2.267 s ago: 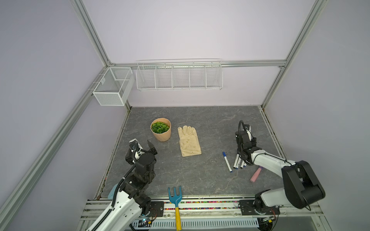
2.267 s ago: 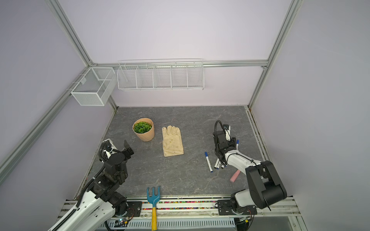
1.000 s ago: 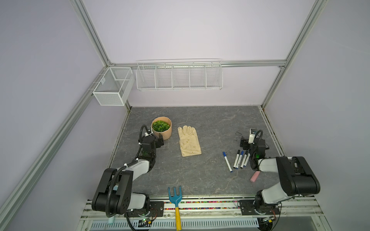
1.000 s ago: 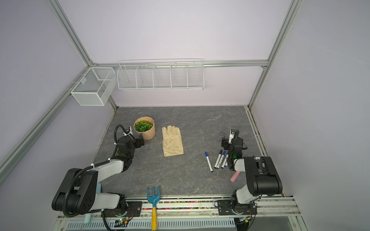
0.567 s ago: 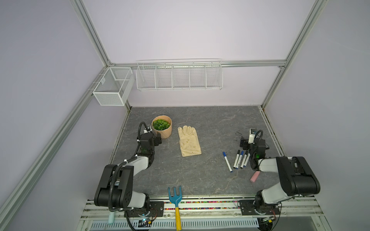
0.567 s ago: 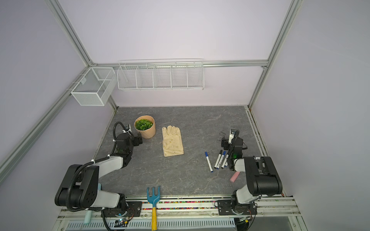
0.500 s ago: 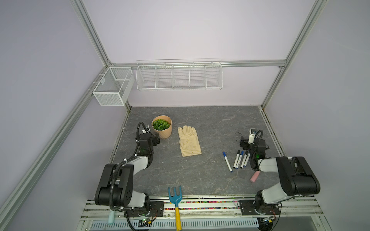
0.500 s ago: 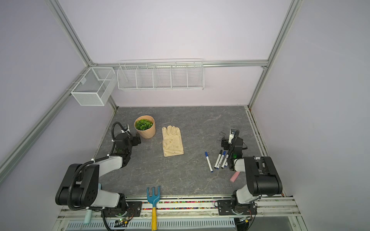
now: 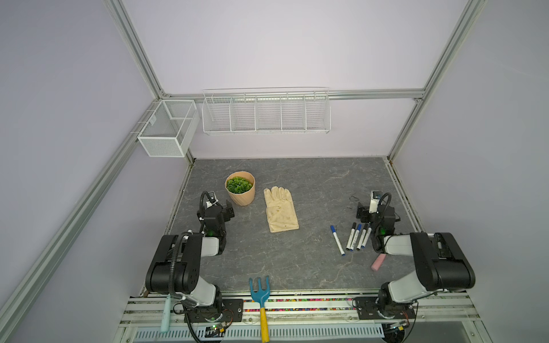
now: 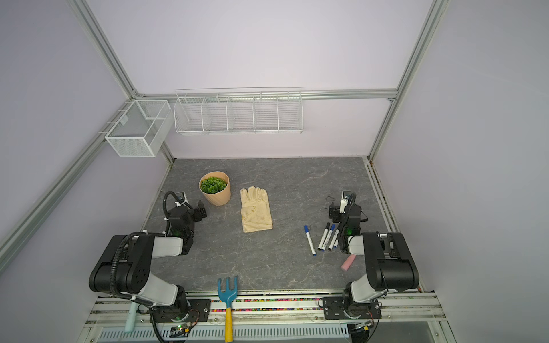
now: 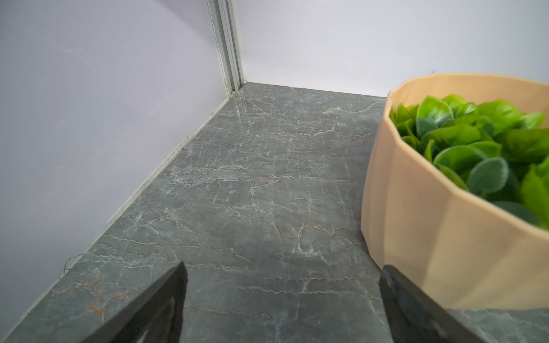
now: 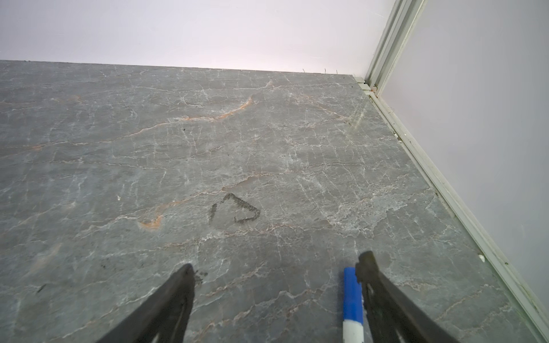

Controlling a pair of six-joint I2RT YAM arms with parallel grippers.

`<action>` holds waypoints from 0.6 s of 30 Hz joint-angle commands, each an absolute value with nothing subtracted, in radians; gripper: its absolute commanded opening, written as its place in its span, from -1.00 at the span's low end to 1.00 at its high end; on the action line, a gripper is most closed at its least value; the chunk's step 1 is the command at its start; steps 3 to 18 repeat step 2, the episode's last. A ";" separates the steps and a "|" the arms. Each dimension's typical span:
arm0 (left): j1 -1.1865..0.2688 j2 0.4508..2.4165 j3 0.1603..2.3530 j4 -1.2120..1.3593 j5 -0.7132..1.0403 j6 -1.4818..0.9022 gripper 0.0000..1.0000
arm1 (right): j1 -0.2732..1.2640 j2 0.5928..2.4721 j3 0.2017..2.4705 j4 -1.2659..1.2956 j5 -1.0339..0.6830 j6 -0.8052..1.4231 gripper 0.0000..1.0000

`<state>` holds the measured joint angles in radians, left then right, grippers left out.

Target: Insert the pens into the pen caps

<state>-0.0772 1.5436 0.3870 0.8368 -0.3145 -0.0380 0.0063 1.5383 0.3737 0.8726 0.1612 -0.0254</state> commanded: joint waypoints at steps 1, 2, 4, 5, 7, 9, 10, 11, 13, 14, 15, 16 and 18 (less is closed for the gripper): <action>-0.071 1.545 0.403 0.876 -0.318 -0.045 0.99 | 0.001 1.530 0.384 0.867 0.140 -0.019 0.76; -0.071 1.545 0.403 0.876 -0.318 -0.044 0.99 | 0.001 1.529 0.380 0.871 0.141 -0.019 0.76; -0.071 1.545 0.403 0.876 -0.318 -0.044 0.99 | 0.001 1.529 0.380 0.871 0.141 -0.019 0.76; -0.071 1.545 0.403 0.876 -0.318 -0.044 0.99 | 0.001 1.529 0.380 0.871 0.141 -0.019 0.76; -0.071 1.545 0.403 0.876 -0.318 -0.044 0.99 | 0.001 1.529 0.380 0.871 0.141 -0.019 0.76; -0.071 1.545 0.403 0.876 -0.318 -0.044 0.99 | 0.001 1.529 0.380 0.871 0.141 -0.019 0.76; -0.071 1.545 0.403 0.876 -0.318 -0.044 0.99 | 0.001 1.529 0.380 0.871 0.141 -0.019 0.76; -0.071 1.545 0.403 0.876 -0.318 -0.044 0.99 | 0.001 1.529 0.380 0.871 0.141 -0.019 0.76; -0.071 1.545 0.403 0.876 -0.318 -0.044 0.99 | 0.001 1.529 0.380 0.871 0.141 -0.019 0.76; -0.071 1.545 0.403 0.876 -0.318 -0.044 0.99 | 0.001 1.529 0.380 0.871 0.141 -0.019 0.76; -0.071 1.545 0.403 0.876 -0.318 -0.044 0.99 | 0.001 1.529 0.380 0.871 0.141 -0.019 0.76; -0.071 1.545 0.403 0.876 -0.318 -0.044 0.99 | 0.001 1.529 0.380 0.871 0.141 -0.019 0.76; -0.071 1.545 0.403 0.876 -0.318 -0.044 0.99 | 0.001 1.529 0.380 0.871 0.141 -0.019 0.76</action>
